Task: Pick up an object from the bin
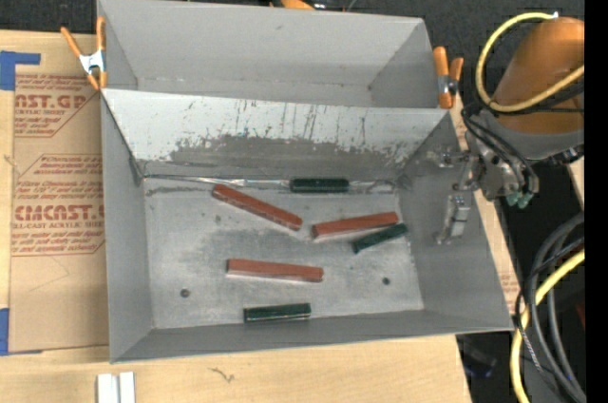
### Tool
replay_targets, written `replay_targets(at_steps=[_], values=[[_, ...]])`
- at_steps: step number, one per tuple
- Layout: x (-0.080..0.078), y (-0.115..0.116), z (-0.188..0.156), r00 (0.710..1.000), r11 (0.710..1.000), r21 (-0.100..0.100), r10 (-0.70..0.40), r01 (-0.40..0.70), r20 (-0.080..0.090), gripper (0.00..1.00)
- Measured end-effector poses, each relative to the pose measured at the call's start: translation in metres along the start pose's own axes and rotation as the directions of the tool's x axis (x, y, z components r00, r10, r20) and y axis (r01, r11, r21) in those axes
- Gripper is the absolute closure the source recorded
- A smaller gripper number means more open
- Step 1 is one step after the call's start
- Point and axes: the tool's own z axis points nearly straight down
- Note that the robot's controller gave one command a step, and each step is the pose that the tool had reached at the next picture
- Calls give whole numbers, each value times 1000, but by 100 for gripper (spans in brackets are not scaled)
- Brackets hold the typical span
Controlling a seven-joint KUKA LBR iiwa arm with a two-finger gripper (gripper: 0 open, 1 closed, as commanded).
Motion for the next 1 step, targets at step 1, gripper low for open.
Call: replay_targets(at_steps=[1], values=[[17,7,121,999,999,-1,40,-40,-4,0]])
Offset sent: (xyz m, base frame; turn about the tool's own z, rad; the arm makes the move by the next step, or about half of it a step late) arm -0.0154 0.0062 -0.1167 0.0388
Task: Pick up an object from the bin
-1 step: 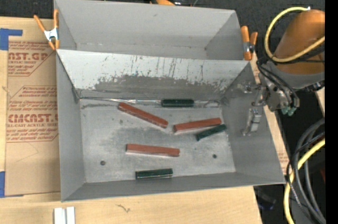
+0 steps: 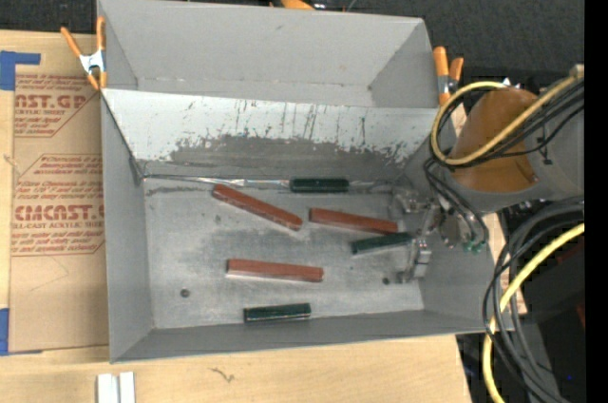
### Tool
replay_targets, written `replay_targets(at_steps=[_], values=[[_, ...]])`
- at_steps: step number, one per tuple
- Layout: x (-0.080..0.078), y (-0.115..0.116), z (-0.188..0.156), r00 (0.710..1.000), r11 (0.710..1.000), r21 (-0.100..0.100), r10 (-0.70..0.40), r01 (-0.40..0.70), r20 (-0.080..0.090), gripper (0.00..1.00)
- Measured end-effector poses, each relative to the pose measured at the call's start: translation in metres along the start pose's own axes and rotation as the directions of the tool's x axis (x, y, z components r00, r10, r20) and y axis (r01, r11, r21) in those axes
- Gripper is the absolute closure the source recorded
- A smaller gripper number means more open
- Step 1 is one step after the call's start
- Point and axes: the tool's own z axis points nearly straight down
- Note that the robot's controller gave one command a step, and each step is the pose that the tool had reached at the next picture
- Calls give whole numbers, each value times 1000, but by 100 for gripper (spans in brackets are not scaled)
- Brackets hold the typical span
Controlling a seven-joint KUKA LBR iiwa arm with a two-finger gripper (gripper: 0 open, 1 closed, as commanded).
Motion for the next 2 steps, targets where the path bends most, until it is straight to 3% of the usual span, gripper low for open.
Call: replay_targets(at_steps=[1,2], values=[[-2,1,-4,1000,1000,1,-3,3,3,100],[32,15,-137,993,993,0,115,-115,11,100]])
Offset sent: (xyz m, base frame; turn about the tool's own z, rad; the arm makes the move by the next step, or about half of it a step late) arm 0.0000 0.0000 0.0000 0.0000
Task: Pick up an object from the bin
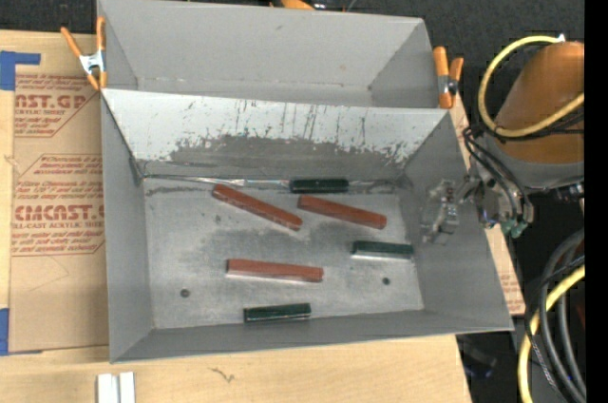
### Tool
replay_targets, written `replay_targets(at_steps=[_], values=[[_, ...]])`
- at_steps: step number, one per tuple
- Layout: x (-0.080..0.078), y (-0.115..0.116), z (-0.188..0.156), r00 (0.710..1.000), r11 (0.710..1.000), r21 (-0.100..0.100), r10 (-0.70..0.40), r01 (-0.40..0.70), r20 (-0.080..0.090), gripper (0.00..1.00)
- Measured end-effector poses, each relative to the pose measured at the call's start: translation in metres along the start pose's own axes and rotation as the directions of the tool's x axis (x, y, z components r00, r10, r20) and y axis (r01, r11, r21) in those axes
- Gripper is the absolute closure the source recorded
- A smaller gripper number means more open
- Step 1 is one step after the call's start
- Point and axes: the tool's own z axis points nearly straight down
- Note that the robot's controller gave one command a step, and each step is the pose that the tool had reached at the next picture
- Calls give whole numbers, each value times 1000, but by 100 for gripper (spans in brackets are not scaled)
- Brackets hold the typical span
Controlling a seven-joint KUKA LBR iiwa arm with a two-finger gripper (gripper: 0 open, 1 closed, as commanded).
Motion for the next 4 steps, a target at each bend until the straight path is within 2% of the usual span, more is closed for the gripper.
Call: replay_targets(at_steps=[1,2,3,4], values=[[1,0,5,1000,1000,1,-1,1,-7,0],[-12,-3,138,995,996,0,94,-95,-15,0],[-15,-4,134,996,996,1,94,-94,-8,100],[-23,-3,-20,984,984,0,181,-181,2,100]])
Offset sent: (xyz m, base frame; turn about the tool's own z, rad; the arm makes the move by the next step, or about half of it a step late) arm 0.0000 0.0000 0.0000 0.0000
